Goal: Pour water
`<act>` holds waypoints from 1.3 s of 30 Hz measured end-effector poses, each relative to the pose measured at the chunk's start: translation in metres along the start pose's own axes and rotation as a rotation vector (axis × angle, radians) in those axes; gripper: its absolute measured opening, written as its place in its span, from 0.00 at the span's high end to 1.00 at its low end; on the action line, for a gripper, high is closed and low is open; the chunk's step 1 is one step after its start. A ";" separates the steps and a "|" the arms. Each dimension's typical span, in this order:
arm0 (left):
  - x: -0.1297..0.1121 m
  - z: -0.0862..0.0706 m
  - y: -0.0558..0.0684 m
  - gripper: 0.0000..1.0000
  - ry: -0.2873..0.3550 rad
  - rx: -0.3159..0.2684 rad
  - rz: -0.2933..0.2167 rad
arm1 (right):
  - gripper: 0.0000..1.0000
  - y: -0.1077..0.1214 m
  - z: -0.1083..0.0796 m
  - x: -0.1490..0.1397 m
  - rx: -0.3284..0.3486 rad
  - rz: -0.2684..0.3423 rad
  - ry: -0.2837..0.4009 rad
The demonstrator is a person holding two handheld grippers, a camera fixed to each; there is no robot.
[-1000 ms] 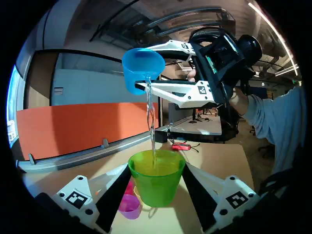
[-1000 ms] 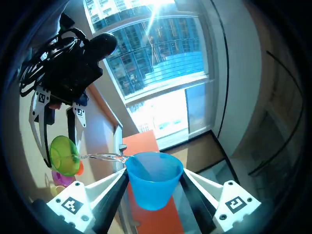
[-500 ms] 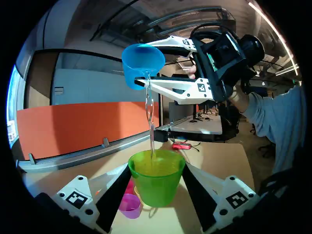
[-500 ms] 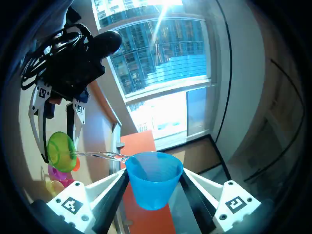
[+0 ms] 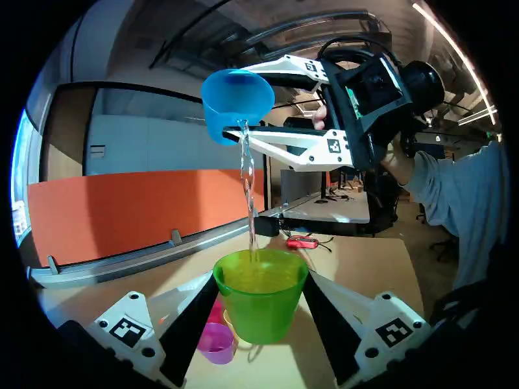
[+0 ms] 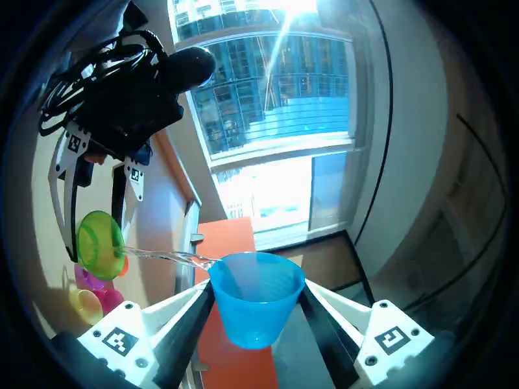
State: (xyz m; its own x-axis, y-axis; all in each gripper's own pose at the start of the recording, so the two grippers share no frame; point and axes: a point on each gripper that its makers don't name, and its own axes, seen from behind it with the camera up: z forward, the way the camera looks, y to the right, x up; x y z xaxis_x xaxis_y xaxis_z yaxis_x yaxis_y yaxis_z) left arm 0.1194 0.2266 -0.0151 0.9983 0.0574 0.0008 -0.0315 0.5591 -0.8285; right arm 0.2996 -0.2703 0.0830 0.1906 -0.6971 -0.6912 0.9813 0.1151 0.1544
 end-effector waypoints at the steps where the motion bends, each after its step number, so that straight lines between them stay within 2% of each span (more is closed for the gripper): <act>1: 0.000 0.000 0.000 0.13 0.000 0.000 0.000 | 0.10 0.000 0.000 0.000 0.000 -0.005 0.000; 21: 0.002 0.000 0.001 0.13 0.006 0.001 -0.001 | 0.09 0.004 0.002 0.002 0.001 -0.117 0.001; 39: 0.001 0.003 0.000 0.13 0.005 0.005 -0.005 | 0.10 0.007 0.002 0.007 -0.003 -0.253 -0.003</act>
State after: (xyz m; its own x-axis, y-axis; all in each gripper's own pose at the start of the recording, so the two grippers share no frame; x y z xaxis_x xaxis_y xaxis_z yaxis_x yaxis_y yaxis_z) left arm 0.1206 0.2289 -0.0136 0.9987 0.0509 0.0022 -0.0269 0.5636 -0.8256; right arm 0.3082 -0.2756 0.0810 -0.0613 -0.7060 -0.7056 0.9978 -0.0613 -0.0254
